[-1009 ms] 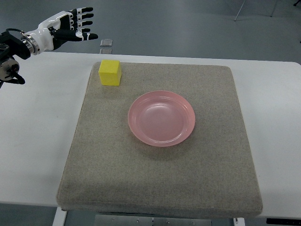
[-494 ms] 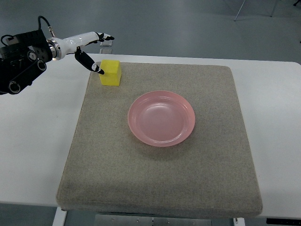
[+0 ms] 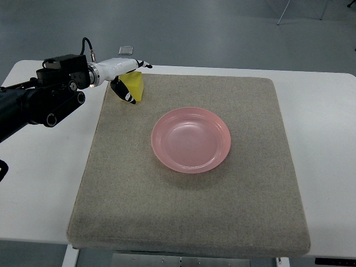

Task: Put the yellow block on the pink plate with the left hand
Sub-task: 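Reach the left hand down toward the yellow cube, then close the left hand fingers around the yellow cube, then lift the cube and carry it over the pink plate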

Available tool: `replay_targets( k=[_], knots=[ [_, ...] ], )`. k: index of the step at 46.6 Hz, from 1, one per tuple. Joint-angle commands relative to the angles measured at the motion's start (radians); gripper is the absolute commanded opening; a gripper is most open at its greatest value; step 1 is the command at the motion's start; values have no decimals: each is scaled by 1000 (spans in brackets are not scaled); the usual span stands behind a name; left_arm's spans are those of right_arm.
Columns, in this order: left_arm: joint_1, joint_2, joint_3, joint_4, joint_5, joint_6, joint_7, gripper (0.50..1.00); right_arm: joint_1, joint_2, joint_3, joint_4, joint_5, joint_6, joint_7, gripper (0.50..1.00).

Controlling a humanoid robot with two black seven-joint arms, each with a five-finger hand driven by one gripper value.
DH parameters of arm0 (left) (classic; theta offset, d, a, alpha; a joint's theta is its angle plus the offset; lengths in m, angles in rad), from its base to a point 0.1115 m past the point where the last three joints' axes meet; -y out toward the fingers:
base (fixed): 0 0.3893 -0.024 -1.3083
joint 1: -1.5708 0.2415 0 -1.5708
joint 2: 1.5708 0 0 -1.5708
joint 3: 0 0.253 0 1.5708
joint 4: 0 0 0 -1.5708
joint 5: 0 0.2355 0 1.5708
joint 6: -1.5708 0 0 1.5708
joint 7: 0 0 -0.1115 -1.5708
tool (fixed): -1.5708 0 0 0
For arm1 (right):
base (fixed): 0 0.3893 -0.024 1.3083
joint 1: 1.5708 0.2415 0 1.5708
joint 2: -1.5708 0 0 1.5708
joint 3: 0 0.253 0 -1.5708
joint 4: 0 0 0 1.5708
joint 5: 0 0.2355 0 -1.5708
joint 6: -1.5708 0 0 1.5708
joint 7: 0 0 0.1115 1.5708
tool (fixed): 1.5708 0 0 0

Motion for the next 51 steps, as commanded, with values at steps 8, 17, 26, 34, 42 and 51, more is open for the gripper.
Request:
replay_targets(
  k=[8,17,26,34,42,51],
  knots=[
    [-3,-2,0,25,34,2,18,889,0,0,0,0,1,0,0,924],
    [-6,-2,0,33,50,2,20,789,0,0,0,0,1,0,0,924],
    [-8,-2,0,33,51,18,20,731,0,0,0,0,1,0,0,924],
    [-17,-2,0,34,51,35,20,621,0,0,0,0,-1,0,-1,924],
    [-35,1,0,50,51,35,18,500,0,0,0,0,-1,0,0,924],
    [-69,41,-1,36,42,34,9,500,0,0,0,0,1,0,0,924]
  ],
)
